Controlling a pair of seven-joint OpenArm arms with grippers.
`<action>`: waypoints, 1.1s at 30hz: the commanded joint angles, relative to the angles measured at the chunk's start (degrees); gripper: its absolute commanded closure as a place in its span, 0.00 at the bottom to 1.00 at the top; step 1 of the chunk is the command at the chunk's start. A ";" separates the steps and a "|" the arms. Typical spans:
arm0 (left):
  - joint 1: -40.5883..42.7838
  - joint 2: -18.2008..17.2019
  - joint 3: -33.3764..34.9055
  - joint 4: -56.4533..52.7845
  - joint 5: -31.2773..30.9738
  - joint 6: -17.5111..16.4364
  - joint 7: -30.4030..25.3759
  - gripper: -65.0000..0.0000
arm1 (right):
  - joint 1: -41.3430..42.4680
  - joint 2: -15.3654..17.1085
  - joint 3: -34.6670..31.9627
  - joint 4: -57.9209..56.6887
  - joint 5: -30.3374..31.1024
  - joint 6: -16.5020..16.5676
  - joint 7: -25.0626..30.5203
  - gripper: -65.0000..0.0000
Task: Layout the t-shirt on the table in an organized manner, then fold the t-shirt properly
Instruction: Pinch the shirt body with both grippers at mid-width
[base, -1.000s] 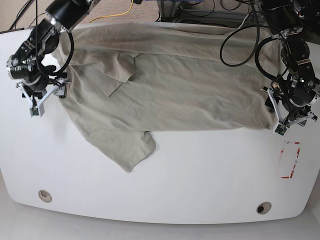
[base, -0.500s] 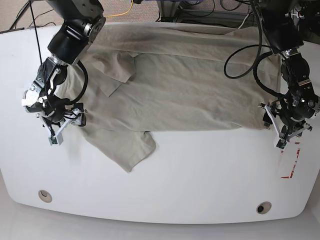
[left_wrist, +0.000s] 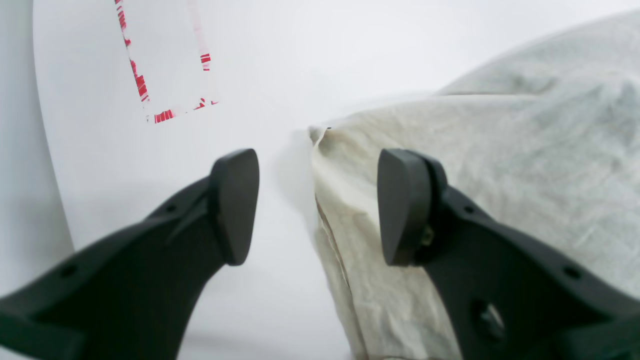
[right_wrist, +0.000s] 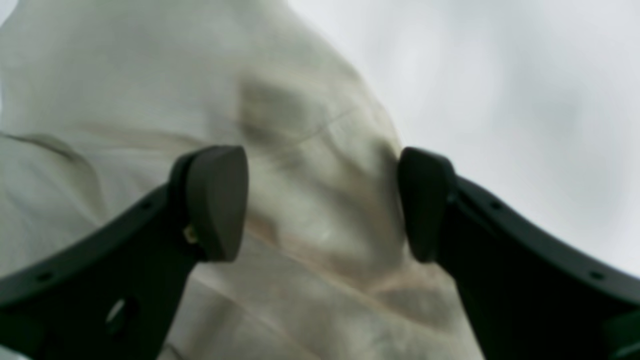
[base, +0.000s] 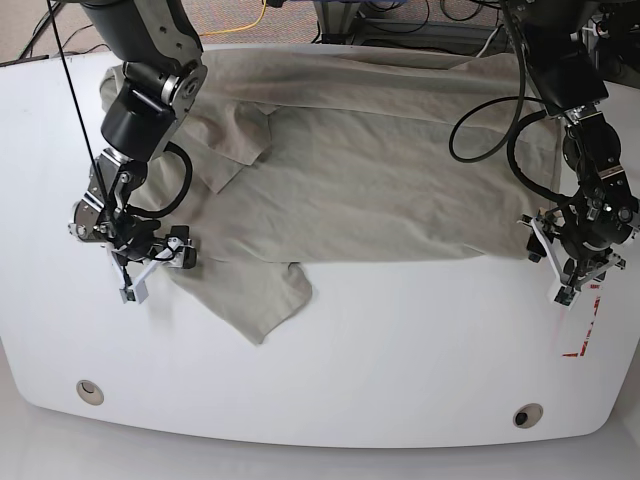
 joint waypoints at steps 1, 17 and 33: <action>-1.05 -0.75 -0.21 0.89 -0.25 0.17 -1.05 0.46 | 1.86 0.89 0.03 -1.46 0.18 0.19 3.24 0.30; -3.33 -0.75 -3.46 -6.67 -0.34 3.42 -2.64 0.46 | 1.51 0.80 0.03 -3.13 0.10 0.19 4.38 0.92; -9.75 -2.51 -4.52 -33.31 -0.25 9.40 -17.85 0.45 | 1.34 0.80 0.03 -3.05 0.10 0.19 4.38 0.93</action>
